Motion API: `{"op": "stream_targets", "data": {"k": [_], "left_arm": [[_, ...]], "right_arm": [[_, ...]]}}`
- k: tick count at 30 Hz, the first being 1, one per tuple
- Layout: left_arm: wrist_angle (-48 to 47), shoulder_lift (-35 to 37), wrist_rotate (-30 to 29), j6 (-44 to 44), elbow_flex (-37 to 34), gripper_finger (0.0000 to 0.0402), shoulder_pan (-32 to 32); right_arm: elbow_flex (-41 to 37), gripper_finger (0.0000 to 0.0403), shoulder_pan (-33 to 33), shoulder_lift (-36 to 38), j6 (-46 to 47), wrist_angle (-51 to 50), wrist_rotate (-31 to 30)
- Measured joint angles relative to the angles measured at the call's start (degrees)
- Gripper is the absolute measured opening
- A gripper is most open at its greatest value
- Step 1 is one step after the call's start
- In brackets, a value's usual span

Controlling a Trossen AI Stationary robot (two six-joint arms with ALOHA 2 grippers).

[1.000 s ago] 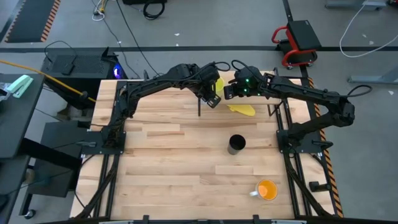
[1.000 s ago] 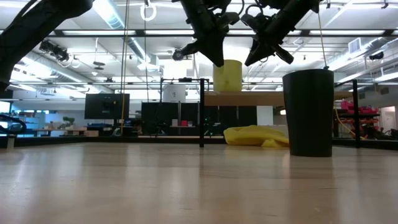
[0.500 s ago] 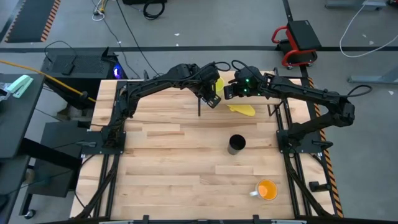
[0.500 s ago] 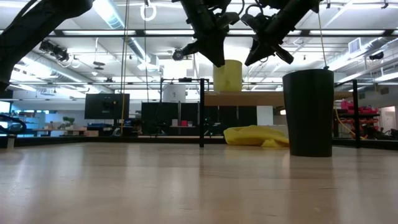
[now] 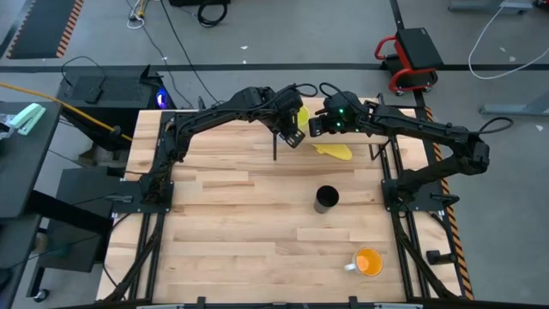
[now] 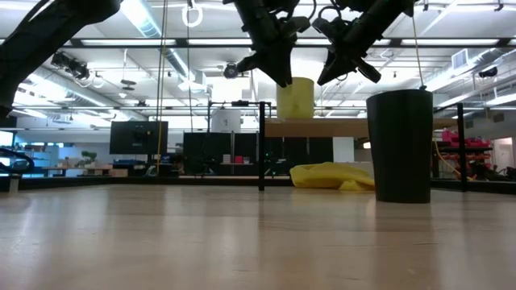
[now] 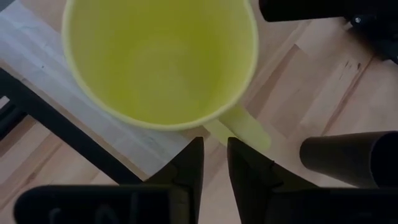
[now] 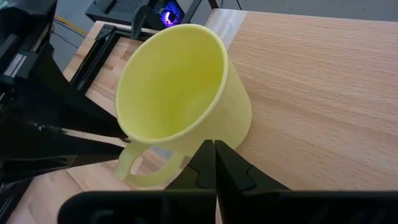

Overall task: Stack small to large cups/mugs on shelf
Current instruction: Put the yellow mug on the shelf

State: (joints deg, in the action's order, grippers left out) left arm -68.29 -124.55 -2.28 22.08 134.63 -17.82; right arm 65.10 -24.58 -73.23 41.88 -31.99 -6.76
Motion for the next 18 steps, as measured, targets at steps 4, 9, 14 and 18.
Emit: {"op": "stream_targets", "data": {"k": [4,9,14,18], "left_arm": [[0.2,0.0,0.0,-0.3,0.0,0.0087,-0.1],[0.2,0.0,0.0,-0.8,0.0,0.0096,-0.1],[0.4,0.0,0.1,-0.9,0.0,0.0105,-0.4],[0.4,0.0,0.0,-0.9,0.0,0.0109,-0.4]], "right_arm": [[0.0,0.0001,0.0,0.0,0.7,0.0,0.0],[0.0,0.0001,0.0,0.0,1.3,0.0,0.0],[0.0,0.0001,0.0,0.0,1.6,0.0,0.0],[0.0,0.0001,0.0,0.0,1.6,0.0,0.0]]}}
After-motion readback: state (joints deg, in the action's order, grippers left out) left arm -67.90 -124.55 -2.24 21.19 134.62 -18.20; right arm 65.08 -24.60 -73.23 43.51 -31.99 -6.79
